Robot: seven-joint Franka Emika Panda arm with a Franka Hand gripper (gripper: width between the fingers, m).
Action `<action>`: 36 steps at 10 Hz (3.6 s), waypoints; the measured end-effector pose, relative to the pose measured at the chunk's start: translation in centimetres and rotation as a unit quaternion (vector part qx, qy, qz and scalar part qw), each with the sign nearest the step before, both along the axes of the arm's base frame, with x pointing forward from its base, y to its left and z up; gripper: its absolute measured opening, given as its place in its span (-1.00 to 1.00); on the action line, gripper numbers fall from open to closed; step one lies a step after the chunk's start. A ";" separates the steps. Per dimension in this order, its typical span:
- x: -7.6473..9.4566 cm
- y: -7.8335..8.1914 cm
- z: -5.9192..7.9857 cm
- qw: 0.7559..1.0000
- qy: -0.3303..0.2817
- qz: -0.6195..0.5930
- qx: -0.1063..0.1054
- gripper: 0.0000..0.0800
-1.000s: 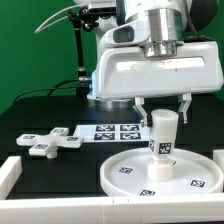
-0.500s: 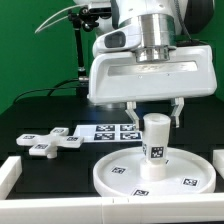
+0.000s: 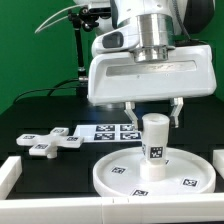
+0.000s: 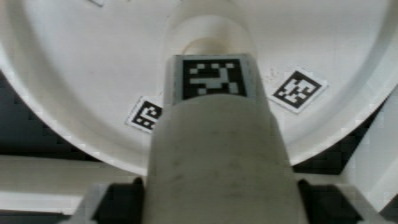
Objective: Assemble round table
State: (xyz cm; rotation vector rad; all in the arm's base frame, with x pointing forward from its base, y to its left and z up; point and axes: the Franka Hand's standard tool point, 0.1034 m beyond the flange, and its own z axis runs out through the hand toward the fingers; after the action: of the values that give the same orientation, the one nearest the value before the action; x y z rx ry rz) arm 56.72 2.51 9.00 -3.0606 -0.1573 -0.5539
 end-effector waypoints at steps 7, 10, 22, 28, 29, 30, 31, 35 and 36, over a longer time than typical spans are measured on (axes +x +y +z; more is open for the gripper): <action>0.9 -0.8 2.7 1.000 0.018 0.001 0.005 0.62; 1.1 -0.9 2.7 1.000 0.019 0.001 0.005 0.62; -0.1 0.6 1.6 0.980 0.189 0.065 -0.001 0.62; -0.4 -0.5 0.3 0.980 0.177 0.092 -0.015 0.62; -0.5 -1.0 -0.1 0.980 0.178 0.092 -0.012 0.62; -0.5 -1.2 -0.3 0.979 0.180 0.091 -0.011 0.62; -0.5 -1.1 -0.4 0.979 0.180 0.092 -0.011 0.62; -0.6 -1.1 -0.5 0.979 0.182 0.091 -0.011 0.02; -0.6 -1.1 -0.5 0.979 0.182 0.091 -0.011 0.02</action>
Offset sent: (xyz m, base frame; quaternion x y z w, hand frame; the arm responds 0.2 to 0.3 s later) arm -0.0031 -0.0101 0.0192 -0.0128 -0.0014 -0.0005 0.9999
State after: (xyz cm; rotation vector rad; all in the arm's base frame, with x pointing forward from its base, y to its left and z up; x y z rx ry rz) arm 56.11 1.36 8.48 -3.0561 -0.4285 0.0193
